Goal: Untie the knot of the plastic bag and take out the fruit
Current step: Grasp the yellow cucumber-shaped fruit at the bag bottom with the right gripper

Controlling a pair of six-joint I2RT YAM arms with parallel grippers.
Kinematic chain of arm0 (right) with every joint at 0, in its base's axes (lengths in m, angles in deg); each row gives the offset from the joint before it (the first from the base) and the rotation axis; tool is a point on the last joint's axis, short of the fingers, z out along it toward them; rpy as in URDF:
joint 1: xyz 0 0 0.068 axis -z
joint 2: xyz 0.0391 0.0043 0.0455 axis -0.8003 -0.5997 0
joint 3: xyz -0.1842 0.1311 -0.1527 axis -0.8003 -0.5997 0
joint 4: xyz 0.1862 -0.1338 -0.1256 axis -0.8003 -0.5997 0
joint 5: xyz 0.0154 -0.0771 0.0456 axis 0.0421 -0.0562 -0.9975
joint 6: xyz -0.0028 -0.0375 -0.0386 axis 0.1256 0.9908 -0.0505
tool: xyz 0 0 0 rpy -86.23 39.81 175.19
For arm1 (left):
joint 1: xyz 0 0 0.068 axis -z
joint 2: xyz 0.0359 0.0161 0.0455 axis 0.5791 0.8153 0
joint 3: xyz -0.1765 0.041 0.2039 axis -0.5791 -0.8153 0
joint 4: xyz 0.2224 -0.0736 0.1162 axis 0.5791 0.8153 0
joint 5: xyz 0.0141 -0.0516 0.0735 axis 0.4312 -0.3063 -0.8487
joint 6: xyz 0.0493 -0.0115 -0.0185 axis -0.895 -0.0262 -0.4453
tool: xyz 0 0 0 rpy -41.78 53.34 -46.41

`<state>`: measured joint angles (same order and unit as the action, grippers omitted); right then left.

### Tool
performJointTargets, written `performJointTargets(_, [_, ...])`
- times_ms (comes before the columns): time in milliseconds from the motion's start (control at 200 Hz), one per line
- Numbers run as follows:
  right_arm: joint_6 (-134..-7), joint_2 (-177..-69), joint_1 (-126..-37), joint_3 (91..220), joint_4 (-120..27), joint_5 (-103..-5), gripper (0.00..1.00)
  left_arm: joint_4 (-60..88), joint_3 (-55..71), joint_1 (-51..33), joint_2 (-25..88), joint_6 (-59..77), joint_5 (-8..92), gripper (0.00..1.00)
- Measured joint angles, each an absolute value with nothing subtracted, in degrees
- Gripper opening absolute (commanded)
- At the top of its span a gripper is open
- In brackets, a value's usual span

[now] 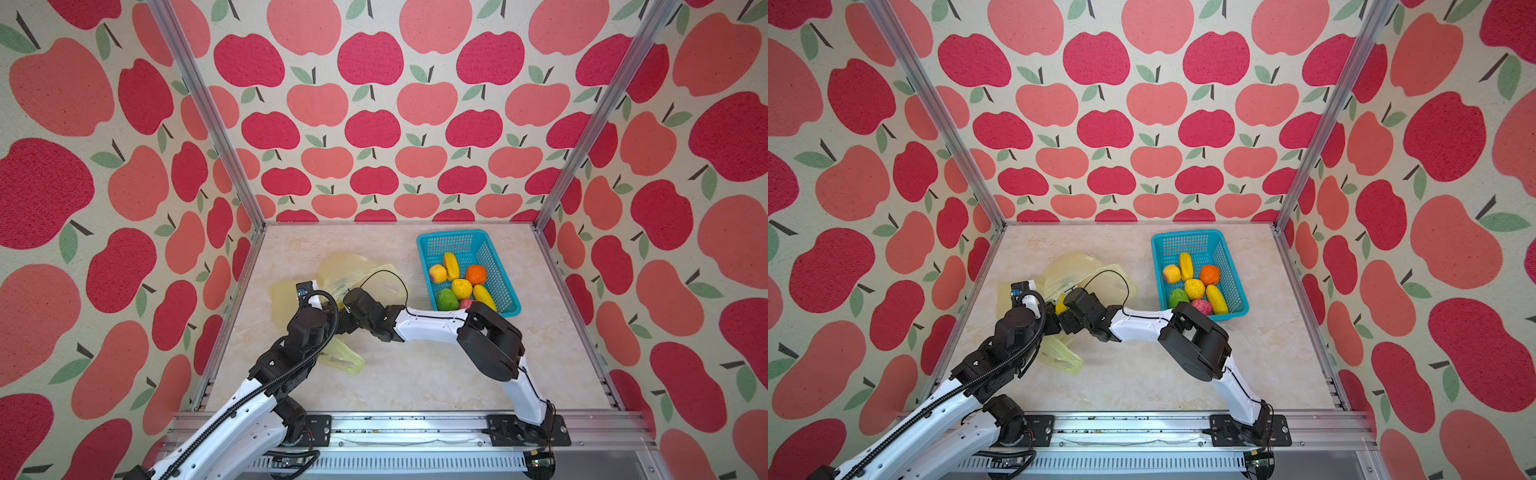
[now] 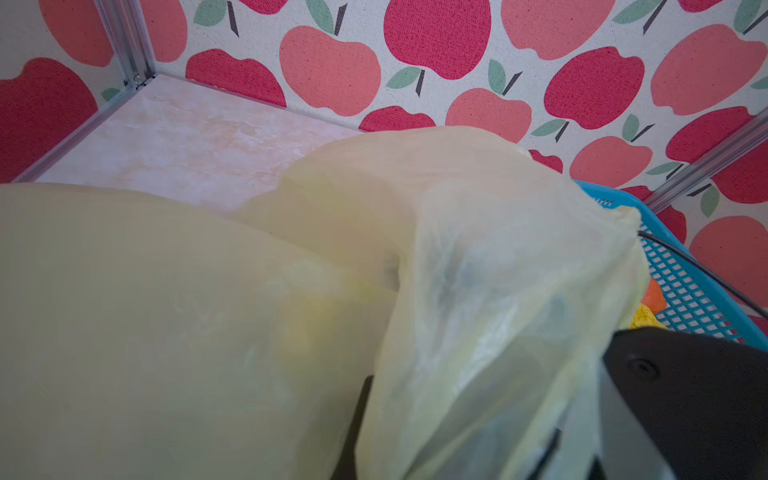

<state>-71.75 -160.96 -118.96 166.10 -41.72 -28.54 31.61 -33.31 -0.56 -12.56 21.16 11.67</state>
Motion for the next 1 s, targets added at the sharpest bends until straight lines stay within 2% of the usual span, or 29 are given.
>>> performJointTargets(275, [-73.0,-169.35,-118.3,177.2,-44.04,-25.32,0.91,31.5,-33.31,-4.17,-11.9,21.27,17.64,0.0])
performJointTargets(415, [-72.61,-170.46,-118.45,177.75,-41.33,-25.46,0.94,31.24,-33.31,-5.5,-11.01,21.25,20.41,0.0])
performJointTargets(595, [-72.06,-172.63,-118.39,179.24,-37.81,-26.09,0.93,30.95,-33.31,-6.46,-10.02,21.27,23.25,0.0])
performJointTargets(850, [-71.4,-180.85,-117.53,190.08,-38.58,-24.65,0.93,30.38,-33.37,-7.25,-10.07,21.25,25.11,0.0])
performJointTargets(1001, [-70.68,-184.63,-117.64,194.82,-40.13,-23.01,0.8,29.12,-33.37,-7.64,-10.07,21.25,27.23,0.0])
